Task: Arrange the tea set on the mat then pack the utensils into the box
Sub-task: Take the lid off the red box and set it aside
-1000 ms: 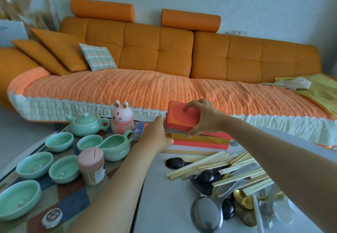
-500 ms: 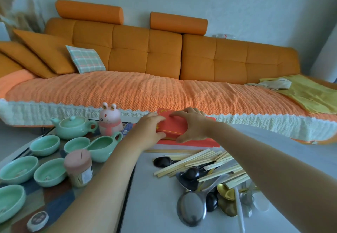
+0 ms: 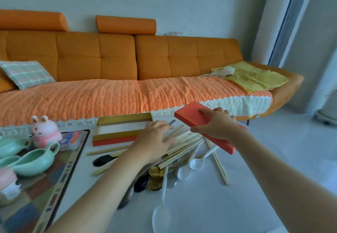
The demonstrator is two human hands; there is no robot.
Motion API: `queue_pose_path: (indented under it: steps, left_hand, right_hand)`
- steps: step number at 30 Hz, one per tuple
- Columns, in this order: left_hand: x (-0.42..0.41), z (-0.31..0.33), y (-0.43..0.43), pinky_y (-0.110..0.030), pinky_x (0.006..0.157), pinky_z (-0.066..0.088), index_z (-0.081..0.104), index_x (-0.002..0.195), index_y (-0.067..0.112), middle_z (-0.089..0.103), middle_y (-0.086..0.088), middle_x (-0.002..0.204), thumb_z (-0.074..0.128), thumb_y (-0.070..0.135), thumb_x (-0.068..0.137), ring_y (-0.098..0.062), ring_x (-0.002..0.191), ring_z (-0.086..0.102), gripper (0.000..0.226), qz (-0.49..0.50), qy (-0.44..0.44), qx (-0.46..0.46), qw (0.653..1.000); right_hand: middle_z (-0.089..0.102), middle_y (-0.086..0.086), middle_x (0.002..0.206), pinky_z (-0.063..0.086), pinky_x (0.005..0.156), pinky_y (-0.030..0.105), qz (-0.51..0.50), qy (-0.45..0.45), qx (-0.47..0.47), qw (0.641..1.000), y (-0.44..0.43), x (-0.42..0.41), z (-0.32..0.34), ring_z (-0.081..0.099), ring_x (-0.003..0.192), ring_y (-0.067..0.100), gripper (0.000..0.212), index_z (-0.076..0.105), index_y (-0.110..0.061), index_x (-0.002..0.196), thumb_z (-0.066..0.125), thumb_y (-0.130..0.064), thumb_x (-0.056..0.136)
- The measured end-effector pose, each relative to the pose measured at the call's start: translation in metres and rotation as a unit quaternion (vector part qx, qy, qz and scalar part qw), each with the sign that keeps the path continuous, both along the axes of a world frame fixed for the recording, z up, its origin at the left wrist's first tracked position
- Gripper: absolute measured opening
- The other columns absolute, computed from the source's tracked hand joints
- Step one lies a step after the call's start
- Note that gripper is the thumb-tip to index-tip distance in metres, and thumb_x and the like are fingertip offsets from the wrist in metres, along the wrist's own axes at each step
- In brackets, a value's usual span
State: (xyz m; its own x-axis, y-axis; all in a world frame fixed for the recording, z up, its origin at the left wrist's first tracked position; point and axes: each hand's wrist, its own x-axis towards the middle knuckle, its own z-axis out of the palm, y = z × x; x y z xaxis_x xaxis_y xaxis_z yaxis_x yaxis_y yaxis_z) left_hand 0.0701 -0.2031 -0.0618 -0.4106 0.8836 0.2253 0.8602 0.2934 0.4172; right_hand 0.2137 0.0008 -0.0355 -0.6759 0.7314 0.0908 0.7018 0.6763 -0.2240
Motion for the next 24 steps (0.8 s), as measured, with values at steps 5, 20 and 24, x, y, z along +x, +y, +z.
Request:
queue_pose_path:
  steps: [5, 20, 24]
  left_hand:
    - [0.057, -0.006, 0.062, -0.037, 0.12, 0.016, 0.041, 0.146, 0.035, 0.026, 0.007, 0.16, 0.043, 0.055, 0.097, -0.017, 0.149, 0.015, 0.054, -0.046, 0.011, -0.082, 0.996]
    - [0.091, -0.018, 0.093, -0.036, 0.115, 0.022, 0.029, 0.152, 0.032, 0.018, 0.002, 0.162, 0.05, 0.049, 0.095, -0.021, 0.149, 0.014, 0.063, -0.052, 0.026, -0.234, 0.971]
    - [0.086, -0.017, 0.077, -0.038, 0.113, 0.023, 0.032, 0.151, 0.032, 0.023, 0.001, 0.161, 0.05, 0.055, 0.093, -0.022, 0.147, 0.016, 0.065, -0.031, 0.06, -0.186, 0.98]
  right_hand:
    - [0.037, 0.012, 0.145, 0.027, 0.108, 0.054, -0.091, -0.052, 0.0, 0.995, 0.033, 0.059, -0.019, 0.032, 0.134, 0.036, 0.101, 0.032, -0.049, 0.147, 0.051, -0.093, 0.058]
    - [0.025, 0.019, 0.154, 0.014, 0.108, 0.064, -0.107, -0.067, -0.002, 0.992, 0.041, 0.072, -0.054, 0.017, 0.142, 0.04, 0.082, 0.037, -0.029, 0.146, 0.036, -0.078, 0.081]
    - [0.043, 0.008, 0.141, 0.033, 0.104, 0.045, 0.025, -0.006, 0.061, 0.998, 0.02, 0.06, -0.042, 0.036, 0.129, 0.031, 0.052, 0.047, -0.035, 0.141, 0.055, -0.032, 0.09]
